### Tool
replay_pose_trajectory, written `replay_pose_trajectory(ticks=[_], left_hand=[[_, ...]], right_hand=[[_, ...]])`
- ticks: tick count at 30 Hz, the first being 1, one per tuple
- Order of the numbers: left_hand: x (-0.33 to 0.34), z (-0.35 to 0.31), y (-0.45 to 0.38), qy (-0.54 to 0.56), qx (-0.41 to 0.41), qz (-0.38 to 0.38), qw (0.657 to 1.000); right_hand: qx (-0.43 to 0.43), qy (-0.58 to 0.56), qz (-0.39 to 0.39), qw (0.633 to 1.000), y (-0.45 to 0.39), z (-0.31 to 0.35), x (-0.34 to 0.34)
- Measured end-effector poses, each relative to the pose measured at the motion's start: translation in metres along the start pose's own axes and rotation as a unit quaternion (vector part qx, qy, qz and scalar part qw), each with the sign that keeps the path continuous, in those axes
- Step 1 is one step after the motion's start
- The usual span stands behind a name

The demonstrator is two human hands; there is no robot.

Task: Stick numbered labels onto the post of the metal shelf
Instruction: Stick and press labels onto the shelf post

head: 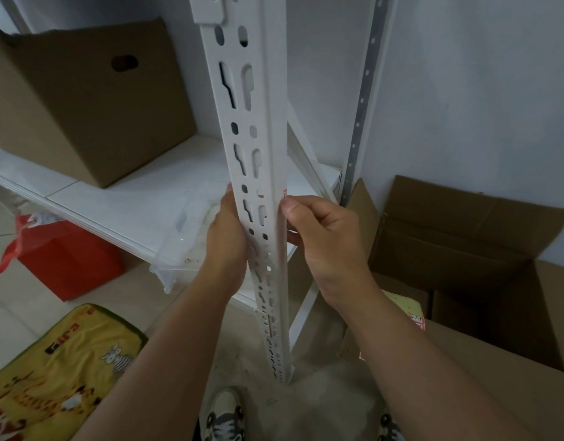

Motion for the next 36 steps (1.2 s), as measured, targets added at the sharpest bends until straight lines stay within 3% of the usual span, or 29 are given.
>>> replay_pose_trajectory(ticks=[8,20,25,36], left_hand=[[0.012,-0.009,0.018,0.099,-0.038,-0.044,0.993],[0.01,-0.01,0.02,0.082,-0.041,-0.057,0.994],[0.009,-0.011,0.021,0.074,-0.045,-0.048,0.995],[0.01,-0.011,0.021,0.087,-0.04,-0.057,0.994]], right_hand=[[-0.073,0.04,-0.026,0.996,0.0,0.005,0.002],[-0.083,0.038,0.001,0.996,0.009,0.0,0.001],[-0.218,0.186,-0.031,0.958,0.014,0.005,0.004],[-0.08,0.135,0.026,0.987,0.005,0.015,0.0]])
Point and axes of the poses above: each hand's wrist, its own y-axis away from the middle knuckle, its own x-axis out of the palm, z = x × y, the point moved 3 cm from there along -y, towards the middle knuckle, and after that the axes turned 11 degrees about -y, right-handed, at the moved point
